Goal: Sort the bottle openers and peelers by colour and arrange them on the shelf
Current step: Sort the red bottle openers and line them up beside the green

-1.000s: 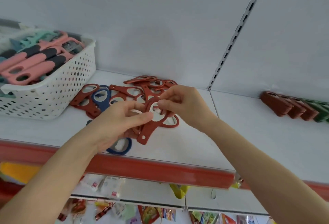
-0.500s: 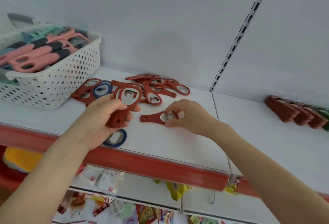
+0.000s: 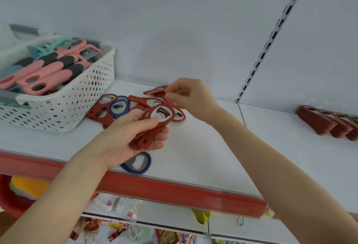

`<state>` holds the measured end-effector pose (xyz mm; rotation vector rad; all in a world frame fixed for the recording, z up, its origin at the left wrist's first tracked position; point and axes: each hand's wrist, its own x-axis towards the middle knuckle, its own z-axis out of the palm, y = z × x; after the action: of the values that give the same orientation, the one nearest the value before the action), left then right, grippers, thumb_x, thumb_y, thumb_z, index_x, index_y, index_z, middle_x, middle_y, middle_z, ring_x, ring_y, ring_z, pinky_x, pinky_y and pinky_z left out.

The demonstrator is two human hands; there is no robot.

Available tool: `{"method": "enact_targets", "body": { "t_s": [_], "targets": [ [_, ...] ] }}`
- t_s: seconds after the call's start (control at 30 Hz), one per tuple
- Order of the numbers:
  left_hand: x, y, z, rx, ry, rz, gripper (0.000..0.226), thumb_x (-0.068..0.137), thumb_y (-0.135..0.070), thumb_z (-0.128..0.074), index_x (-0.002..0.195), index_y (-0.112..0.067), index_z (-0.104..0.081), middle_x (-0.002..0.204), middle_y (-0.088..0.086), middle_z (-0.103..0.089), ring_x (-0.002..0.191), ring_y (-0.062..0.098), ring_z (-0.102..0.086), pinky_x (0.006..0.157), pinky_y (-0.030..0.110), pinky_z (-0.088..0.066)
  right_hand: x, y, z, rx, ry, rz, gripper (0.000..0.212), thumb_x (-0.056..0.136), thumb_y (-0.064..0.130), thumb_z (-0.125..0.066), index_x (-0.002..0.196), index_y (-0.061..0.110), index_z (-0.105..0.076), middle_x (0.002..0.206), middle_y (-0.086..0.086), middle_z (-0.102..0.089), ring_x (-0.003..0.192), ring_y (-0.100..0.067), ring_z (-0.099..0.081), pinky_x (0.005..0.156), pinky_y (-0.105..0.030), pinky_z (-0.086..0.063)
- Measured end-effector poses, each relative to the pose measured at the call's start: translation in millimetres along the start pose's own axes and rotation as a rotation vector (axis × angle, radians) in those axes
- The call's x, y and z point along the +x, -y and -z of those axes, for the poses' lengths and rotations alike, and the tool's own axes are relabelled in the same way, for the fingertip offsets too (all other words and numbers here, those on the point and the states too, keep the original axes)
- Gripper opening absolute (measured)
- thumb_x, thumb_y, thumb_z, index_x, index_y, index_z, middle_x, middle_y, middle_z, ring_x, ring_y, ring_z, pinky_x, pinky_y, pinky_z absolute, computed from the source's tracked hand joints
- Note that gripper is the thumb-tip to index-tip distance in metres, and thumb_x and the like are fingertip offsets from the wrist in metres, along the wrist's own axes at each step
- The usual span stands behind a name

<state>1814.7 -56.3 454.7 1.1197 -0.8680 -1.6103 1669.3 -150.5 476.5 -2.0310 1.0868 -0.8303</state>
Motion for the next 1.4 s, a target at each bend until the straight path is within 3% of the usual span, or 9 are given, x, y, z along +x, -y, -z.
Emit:
{"method": "enact_targets", "body": {
  "t_s": [0.13, 0.27, 0.43, 0.67, 0.87, 0.97, 1.07, 1.2, 1.4],
  "targets": [
    [8, -6, 20, -0.105, -0.026, -0.05, 0.033, 0.088, 0.001, -0.048, 0.114, -0.014, -0.06, 0.091, 0.016, -0.071, 0.07, 0.016, -0.069, 0.057, 0.027, -0.057, 10, -30, -11, -0.604, 0.109, -0.204, 0.026, 0.084, 0.039, -0.061, 0.079, 0.014, -0.056, 0.07, 0.004, -0.051, 0.071, -0.017, -0.05, 0.059, -0.028, -0.036],
    [14, -11, 33, -0.144, -0.02, -0.072, 0.054, 0.084, 0.006, -0.047, 0.116, -0.036, -0.056, 0.087, 0.012, -0.07, 0.066, 0.016, -0.064, 0.054, 0.026, -0.05, 5, -38, -7, -0.486, 0.05, -0.214, 0.02, 0.081, 0.027, -0.066, 0.085, 0.008, -0.061, 0.076, 0.003, -0.052, 0.074, -0.016, -0.049, 0.066, -0.029, -0.037],
    [22, -15, 41, -0.183, -0.054, 0.017, 0.018, 0.089, -0.02, -0.053, 0.104, -0.027, -0.061, 0.076, 0.012, -0.066, 0.058, 0.017, -0.057, 0.045, 0.025, -0.046, -1, -28, 11, -0.111, -0.067, -0.272, 0.015, 0.08, 0.002, -0.068, 0.095, 0.005, -0.068, 0.073, 0.005, -0.059, 0.068, -0.005, -0.055, 0.068, -0.019, -0.043],
    [21, -18, 42, -0.111, 0.3, 0.191, 0.06, 0.083, -0.062, -0.038, 0.112, -0.016, -0.062, 0.084, 0.01, -0.064, 0.066, 0.022, -0.061, 0.05, 0.029, -0.049, 1, 32, 8, 0.151, 0.313, -0.058, 0.023, 0.077, -0.006, -0.067, 0.077, 0.016, -0.066, 0.069, 0.013, -0.068, 0.066, 0.003, -0.062, 0.063, -0.009, -0.046],
    [12, -21, 45, -0.222, 0.276, 0.182, 0.037, 0.069, -0.007, -0.061, 0.105, -0.013, -0.065, 0.092, 0.021, -0.068, 0.061, 0.016, -0.066, 0.044, 0.019, -0.052, 16, 20, -21, 0.185, 0.118, -0.104, 0.013, 0.082, 0.002, -0.066, 0.082, 0.015, -0.066, 0.077, 0.01, -0.068, 0.073, -0.003, -0.065, 0.072, -0.016, -0.052],
    [14, -20, 48, -0.148, 0.203, 0.099, 0.052, 0.069, 0.0, -0.057, 0.116, -0.021, -0.058, 0.095, 0.02, -0.069, 0.061, 0.015, -0.065, 0.044, 0.019, -0.05, 20, -5, -29, -0.332, 0.103, -0.14, 0.013, 0.084, 0.025, -0.067, 0.092, 0.015, -0.064, 0.085, 0.006, -0.063, 0.078, -0.012, -0.059, 0.071, -0.025, -0.046],
    [13, -17, 50, -0.072, 0.168, 0.026, 0.061, 0.069, 0.004, -0.057, 0.118, -0.032, -0.055, 0.09, 0.019, -0.069, 0.061, 0.015, -0.061, 0.045, 0.021, -0.046, 16, -18, -32, -0.55, 0.165, -0.178, 0.021, 0.083, 0.033, -0.065, 0.07, 0.028, -0.05, 0.072, 0.01, -0.048, 0.069, -0.013, -0.044, 0.059, -0.024, -0.032],
    [13, -15, 49, -0.045, 0.151, -0.013, 0.059, 0.074, 0.006, -0.057, 0.118, -0.034, -0.056, 0.09, 0.018, -0.069, 0.063, 0.017, -0.061, 0.047, 0.024, -0.046, 12, -23, -26, -0.442, 0.063, -0.222, 0.026, 0.081, 0.024, -0.07, 0.103, 0.012, -0.063, 0.092, 0.002, -0.057, 0.084, -0.015, -0.051, 0.066, -0.019, -0.039],
    [10, -16, 50, -0.102, 0.15, -0.01, 0.046, 0.073, -0.02, -0.06, 0.118, -0.032, -0.058, 0.094, 0.015, -0.066, 0.069, 0.02, -0.063, 0.053, 0.029, -0.047, 7, -13, 5, 0.103, -0.197, -0.259, 0.01, 0.082, -0.006, -0.063, 0.087, 0.002, -0.064, 0.056, 0.007, -0.062, 0.05, 0.001, -0.057, 0.051, -0.012, -0.046]
  ]
}}
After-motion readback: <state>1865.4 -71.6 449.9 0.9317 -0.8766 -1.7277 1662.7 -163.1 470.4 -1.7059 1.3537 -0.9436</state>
